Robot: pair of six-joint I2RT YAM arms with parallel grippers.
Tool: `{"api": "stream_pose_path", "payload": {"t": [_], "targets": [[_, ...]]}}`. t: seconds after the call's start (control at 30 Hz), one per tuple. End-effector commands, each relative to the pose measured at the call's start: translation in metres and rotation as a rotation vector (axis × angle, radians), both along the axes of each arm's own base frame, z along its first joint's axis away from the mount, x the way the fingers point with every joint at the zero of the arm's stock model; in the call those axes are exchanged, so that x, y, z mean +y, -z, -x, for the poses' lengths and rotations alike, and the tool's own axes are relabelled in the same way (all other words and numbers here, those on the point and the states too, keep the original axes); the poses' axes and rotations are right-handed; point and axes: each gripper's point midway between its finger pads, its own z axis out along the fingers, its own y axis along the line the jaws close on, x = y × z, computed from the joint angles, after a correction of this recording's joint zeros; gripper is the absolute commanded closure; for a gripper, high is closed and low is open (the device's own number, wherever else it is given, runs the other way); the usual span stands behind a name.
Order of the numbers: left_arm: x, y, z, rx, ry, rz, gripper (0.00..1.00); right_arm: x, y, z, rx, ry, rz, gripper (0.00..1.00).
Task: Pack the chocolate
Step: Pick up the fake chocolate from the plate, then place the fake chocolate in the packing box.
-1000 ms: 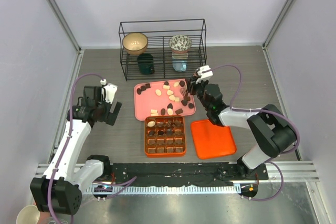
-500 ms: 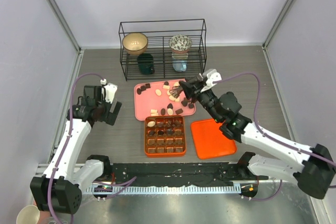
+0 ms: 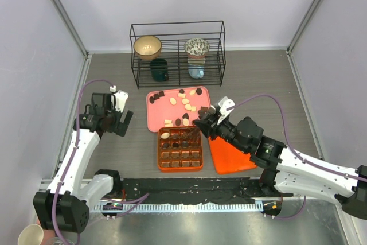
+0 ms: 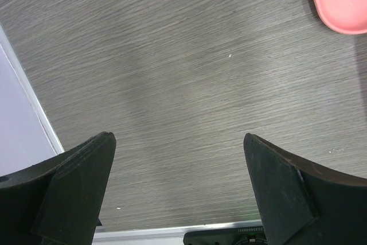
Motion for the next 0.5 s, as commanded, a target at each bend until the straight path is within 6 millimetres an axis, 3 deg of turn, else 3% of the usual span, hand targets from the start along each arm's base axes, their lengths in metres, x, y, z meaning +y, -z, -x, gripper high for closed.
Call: {"api": "stream_pose_path", "payload": {"t": [0.0,0.17,0.47], "targets": [[0.001,-0.010,-0.002,-0.041,-0.016,0.002,0.00,-0.001,0.011,0.007,0.042,-0.003,0.001,0.85],[0.001,-0.010,-0.001,-0.042,-0.022,0.009,0.00,0.001,0.023,0.008,0.057,-0.010,0.003,0.82],[0.000,-0.011,-0.001,-0.047,-0.028,0.018,0.00,-0.001,0.022,0.003,0.034,0.012,-0.011,0.69]]}}
